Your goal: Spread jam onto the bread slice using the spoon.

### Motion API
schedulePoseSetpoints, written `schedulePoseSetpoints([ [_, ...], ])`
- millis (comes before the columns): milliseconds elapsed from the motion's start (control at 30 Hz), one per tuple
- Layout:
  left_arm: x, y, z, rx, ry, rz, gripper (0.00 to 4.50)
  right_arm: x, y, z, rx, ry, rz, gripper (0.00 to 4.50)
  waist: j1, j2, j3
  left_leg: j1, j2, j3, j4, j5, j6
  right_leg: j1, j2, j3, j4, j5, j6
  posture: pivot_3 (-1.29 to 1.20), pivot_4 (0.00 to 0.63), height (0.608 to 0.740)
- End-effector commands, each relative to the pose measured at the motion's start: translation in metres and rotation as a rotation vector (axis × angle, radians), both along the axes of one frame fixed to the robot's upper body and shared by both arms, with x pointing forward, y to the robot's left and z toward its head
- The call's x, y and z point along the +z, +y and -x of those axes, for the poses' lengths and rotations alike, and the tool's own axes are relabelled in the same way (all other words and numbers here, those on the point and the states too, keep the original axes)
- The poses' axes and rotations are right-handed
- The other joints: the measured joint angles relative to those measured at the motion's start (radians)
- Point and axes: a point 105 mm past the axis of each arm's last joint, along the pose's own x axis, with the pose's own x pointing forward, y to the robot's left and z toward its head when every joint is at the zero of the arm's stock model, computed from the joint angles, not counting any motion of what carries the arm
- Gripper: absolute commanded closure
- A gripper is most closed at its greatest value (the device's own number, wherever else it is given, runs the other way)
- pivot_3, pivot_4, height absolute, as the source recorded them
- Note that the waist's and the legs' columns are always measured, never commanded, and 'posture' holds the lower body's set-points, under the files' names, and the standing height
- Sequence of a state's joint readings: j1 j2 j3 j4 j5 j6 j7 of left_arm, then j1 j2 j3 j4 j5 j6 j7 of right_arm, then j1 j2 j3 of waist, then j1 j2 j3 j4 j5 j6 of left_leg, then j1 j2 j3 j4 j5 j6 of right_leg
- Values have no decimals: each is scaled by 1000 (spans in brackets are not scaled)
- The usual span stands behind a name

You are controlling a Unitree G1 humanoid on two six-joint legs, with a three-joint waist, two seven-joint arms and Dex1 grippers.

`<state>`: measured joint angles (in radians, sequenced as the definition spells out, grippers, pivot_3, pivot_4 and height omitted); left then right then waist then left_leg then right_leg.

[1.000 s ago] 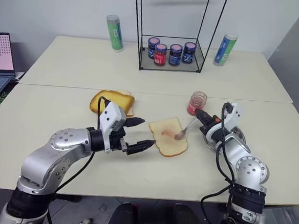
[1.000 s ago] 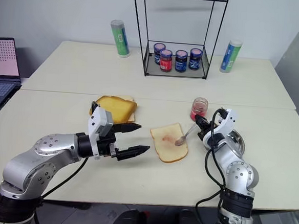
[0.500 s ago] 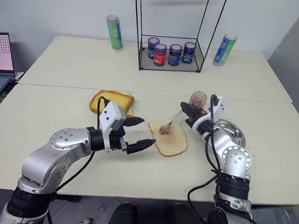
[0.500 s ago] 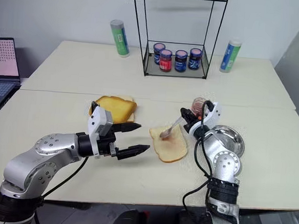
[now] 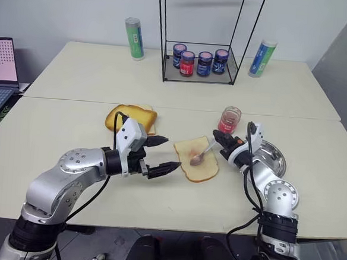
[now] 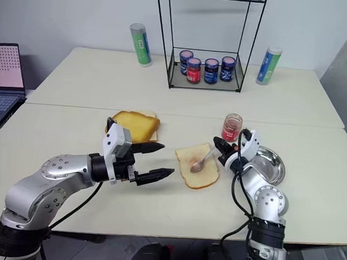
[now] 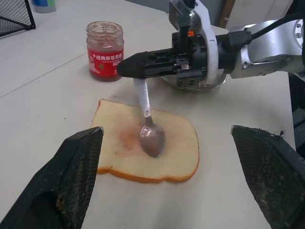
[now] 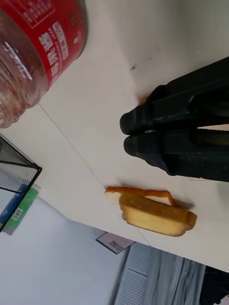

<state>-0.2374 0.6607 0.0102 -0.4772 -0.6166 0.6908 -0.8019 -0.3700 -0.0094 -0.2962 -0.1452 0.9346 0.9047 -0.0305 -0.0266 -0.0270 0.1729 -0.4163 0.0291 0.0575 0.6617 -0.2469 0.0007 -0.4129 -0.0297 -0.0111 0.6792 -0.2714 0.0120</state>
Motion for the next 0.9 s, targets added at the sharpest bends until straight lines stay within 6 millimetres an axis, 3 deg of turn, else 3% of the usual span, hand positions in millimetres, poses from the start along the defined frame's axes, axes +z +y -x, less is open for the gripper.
schedulePoseSetpoints([
  [33,8,-3,2,-20,-43,9,0,9,-10,7,-9,-19,-3,4491,0,0,0,0,0,0,0,0,0,0,0,0,0,0,0,0,150,740],
  [300,8,-4,1,-21,-45,11,0,27,9,-10,-5,-54,-60,4491,-2,0,0,0,0,0,0,0,0,0,0,0,0,0,0,0,150,740],
  [533,9,-3,1,-16,-47,9,0,19,10,-32,-74,-41,-29,4491,-4,0,0,0,1,0,0,0,0,-1,1,0,0,0,0,0,150,740],
  [667,9,-1,2,-14,-46,5,0,17,7,-29,-60,-43,-3,4491,-3,0,0,0,0,0,0,0,0,-1,1,0,0,0,0,0,150,740],
  [900,9,-1,3,-15,-46,4,0,23,1,-5,22,-60,30,4491,-1,0,0,0,0,0,0,0,0,0,1,0,0,0,0,0,150,740],
])
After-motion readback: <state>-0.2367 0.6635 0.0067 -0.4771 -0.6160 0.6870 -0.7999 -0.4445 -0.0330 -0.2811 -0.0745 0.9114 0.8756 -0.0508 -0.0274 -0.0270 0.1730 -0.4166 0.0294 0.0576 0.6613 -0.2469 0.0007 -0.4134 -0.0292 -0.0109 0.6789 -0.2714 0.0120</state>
